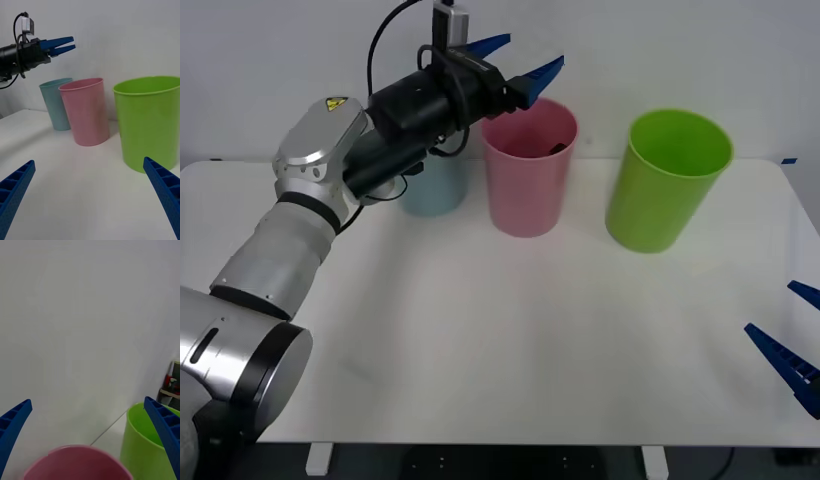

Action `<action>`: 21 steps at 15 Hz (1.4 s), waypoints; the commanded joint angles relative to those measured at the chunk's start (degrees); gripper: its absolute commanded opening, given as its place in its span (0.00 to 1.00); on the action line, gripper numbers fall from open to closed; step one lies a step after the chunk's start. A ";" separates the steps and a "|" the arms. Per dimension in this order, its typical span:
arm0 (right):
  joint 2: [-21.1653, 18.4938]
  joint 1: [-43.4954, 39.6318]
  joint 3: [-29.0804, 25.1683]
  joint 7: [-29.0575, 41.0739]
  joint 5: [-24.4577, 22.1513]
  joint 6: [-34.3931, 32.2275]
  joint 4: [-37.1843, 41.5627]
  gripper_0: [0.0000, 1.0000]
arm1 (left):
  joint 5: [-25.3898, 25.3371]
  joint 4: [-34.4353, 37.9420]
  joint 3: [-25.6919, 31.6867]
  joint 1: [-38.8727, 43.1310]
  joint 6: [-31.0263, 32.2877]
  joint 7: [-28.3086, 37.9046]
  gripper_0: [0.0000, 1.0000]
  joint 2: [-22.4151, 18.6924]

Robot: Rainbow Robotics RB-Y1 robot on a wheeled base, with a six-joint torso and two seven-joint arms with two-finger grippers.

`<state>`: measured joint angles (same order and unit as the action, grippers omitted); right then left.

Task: Grasp the object on the table and drop it into the matching bin: aluminum can to the light blue bin, PET bottle to the pink bin.

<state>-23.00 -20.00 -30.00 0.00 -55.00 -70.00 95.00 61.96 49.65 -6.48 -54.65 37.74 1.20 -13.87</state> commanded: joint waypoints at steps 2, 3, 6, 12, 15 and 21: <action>0.00 0.00 0.00 0.00 0.00 0.00 0.00 1.00 | -2.63 3.52 0.06 3.67 2.60 0.11 1.00 -2.22; 0.00 0.00 0.00 0.00 0.00 0.00 0.00 1.00 | -3.33 5.54 0.06 5.61 2.95 0.20 1.00 -2.92; 0.00 0.00 0.00 0.00 0.00 0.00 0.00 1.00 | -5.53 11.34 -0.03 10.70 3.48 0.29 1.00 -5.12; 0.00 0.00 0.00 0.00 0.00 0.00 0.00 1.00 | -9.75 18.73 0.32 19.05 5.59 -0.06 1.00 -11.80; 0.00 0.00 0.00 0.00 0.00 0.00 0.00 1.00 | -10.36 22.68 2.96 24.15 7.17 0.03 1.00 -14.79; 0.00 0.00 0.00 0.00 0.00 0.00 0.00 1.00 | -5.71 26.64 17.55 35.58 17.81 -0.06 1.00 -15.84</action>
<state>-23.00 -20.00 -30.00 0.00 -55.00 -70.00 95.00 55.62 75.85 9.21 -20.44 54.03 1.17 -29.64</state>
